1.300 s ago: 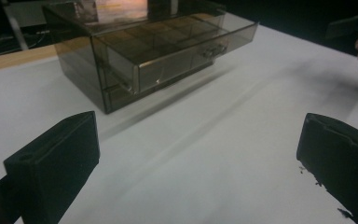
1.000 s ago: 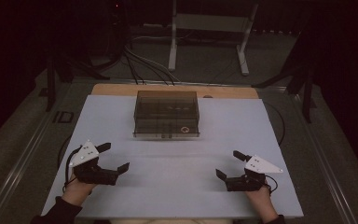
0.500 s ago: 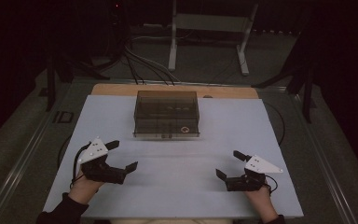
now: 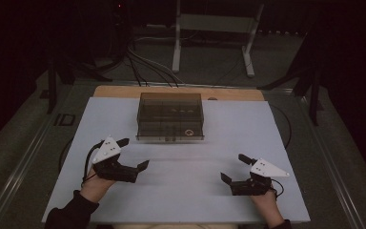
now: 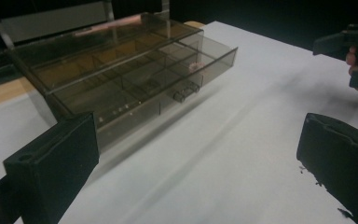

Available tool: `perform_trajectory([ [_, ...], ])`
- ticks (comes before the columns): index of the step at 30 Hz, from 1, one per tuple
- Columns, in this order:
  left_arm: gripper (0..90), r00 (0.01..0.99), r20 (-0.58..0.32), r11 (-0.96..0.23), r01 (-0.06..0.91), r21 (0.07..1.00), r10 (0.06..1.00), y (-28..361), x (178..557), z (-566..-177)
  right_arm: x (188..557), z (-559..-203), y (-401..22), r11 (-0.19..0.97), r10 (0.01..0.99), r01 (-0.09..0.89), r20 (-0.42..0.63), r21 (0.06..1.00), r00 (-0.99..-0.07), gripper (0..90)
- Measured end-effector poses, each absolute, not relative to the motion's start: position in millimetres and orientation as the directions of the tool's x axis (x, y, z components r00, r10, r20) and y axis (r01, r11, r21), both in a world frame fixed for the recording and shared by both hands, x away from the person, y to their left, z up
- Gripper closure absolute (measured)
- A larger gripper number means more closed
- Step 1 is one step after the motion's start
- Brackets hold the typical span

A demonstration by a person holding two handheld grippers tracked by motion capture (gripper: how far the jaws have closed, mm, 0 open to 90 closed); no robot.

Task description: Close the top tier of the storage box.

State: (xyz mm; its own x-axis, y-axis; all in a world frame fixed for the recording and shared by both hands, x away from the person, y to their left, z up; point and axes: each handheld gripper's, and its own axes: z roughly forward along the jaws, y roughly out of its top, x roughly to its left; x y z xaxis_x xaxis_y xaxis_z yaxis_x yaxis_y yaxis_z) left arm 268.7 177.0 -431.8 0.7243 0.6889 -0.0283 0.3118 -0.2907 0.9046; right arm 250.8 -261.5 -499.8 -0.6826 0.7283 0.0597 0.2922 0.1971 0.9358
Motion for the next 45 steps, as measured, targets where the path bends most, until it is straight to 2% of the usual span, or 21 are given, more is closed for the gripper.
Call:
perform_trajectory([
  [16,0.0,0.737,0.001,-0.305,0.279,0.911,0.676,150,284,-425,251,-500,-262,0.200,0.728,0.294,0.059,0.935,-0.683,1.8],
  [22,0.0,0.732,0.007,-0.305,0.274,0.912,0.681,141,285,-430,251,-500,-262,0.197,0.729,0.295,0.061,0.935,-0.682,1.8],
  [27,0.0,0.758,-0.037,-0.297,0.300,0.906,0.651,134,287,-441,251,-500,-262,0.199,0.728,0.294,0.060,0.935,-0.683,1.8],
  [36,0.0,0.763,0.010,-0.372,0.304,0.877,0.647,125,289,-458,251,-500,-262,0.200,0.726,0.292,0.059,0.935,-0.685,1.8],
  [38,1.5,0.759,0.025,-0.378,0.295,0.878,0.651,123,289,-461,251,-500,-262,0.199,0.727,0.294,0.060,0.935,-0.684,1.8],
  [45,15.9,0.740,0.050,-0.376,0.281,0.883,0.671,123,291,-465,251,-500,-262,0.199,0.725,0.292,0.060,0.936,-0.686,1.8],
])
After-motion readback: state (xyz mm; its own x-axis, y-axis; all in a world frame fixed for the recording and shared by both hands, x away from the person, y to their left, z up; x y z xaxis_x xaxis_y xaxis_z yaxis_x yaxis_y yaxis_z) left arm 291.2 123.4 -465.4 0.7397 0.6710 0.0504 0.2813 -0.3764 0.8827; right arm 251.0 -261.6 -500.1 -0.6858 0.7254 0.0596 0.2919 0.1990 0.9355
